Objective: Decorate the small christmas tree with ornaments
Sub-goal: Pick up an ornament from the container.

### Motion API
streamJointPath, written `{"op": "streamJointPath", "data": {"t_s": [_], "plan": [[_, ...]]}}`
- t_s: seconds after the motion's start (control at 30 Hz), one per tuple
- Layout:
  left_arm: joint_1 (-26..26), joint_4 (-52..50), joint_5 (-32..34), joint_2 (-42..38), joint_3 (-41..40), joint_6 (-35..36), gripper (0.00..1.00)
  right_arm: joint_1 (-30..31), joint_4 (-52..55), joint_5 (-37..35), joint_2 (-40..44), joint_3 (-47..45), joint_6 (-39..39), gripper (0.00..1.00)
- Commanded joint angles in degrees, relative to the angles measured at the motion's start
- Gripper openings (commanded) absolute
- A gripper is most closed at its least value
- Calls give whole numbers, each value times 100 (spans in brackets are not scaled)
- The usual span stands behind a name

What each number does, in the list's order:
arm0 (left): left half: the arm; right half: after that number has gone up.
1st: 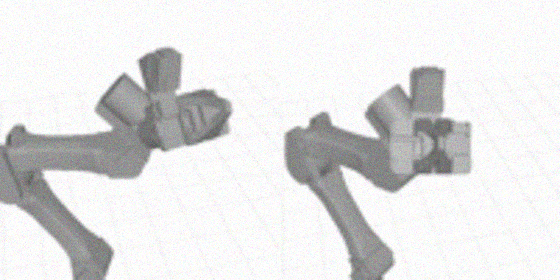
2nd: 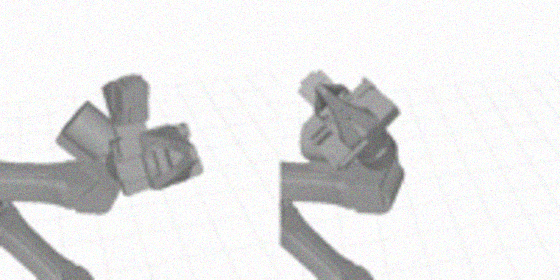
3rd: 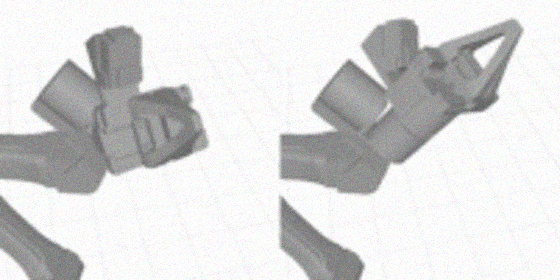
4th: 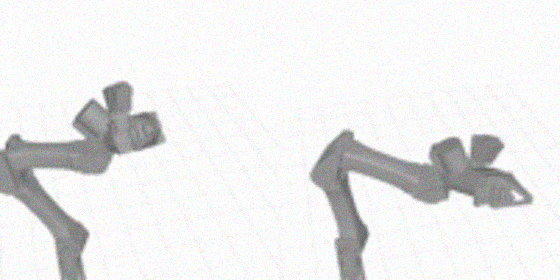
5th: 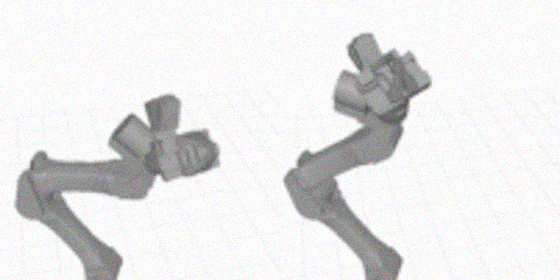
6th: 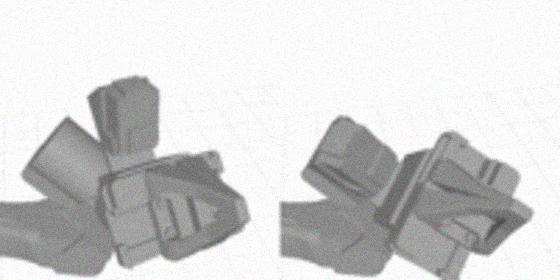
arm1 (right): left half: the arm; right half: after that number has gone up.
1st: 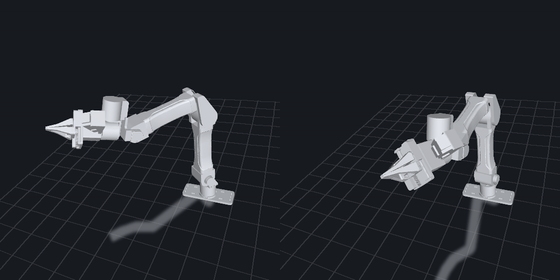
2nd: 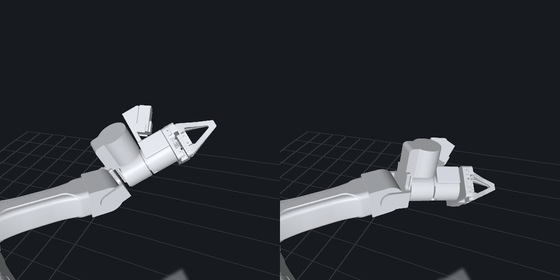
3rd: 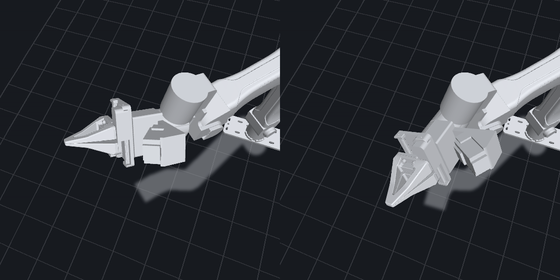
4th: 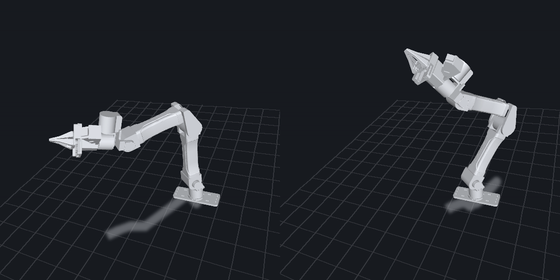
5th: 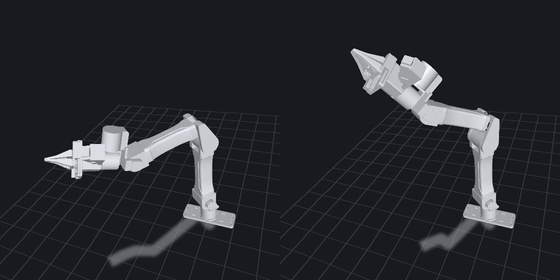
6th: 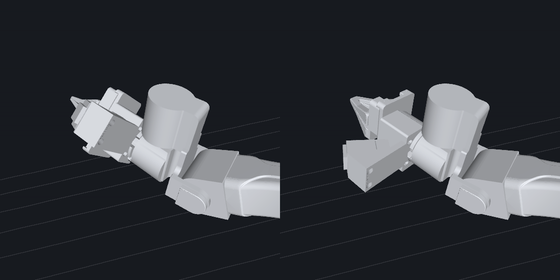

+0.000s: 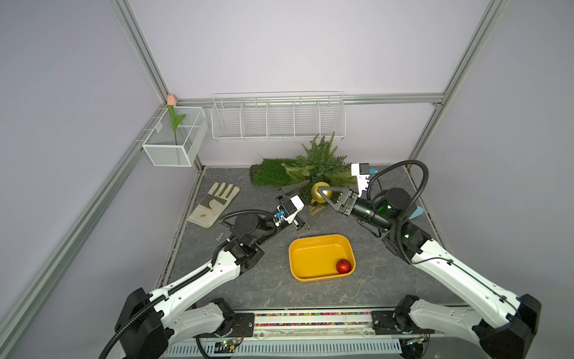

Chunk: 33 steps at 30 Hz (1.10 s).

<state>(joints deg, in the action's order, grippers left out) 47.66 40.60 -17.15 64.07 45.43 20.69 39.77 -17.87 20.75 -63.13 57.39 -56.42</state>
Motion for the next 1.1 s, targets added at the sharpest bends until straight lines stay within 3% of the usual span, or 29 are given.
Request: {"op": "streamJointPath", "data": {"t_s": [0.0,0.43,0.67,0.73,0.87,0.97,1.07], "plan": [[26,2,125,17,187,250,86,-42,-315,240,8,-127,-269,51],[25,-764,-208,212,610,381,76,-46,-393,403,40,-179,-319,55],[31,-982,-233,182,654,488,59,-46,-406,438,56,-210,-287,56],[26,-1063,-253,156,665,551,56,-40,-341,479,71,-184,-209,60],[32,-1238,-365,24,646,673,47,-119,277,767,138,2,218,88],[25,-1553,-613,-129,629,856,43,-298,1120,1264,229,288,761,95],[29,-1997,-915,-327,630,1045,43,-534,2023,2077,220,673,1310,95]]}}
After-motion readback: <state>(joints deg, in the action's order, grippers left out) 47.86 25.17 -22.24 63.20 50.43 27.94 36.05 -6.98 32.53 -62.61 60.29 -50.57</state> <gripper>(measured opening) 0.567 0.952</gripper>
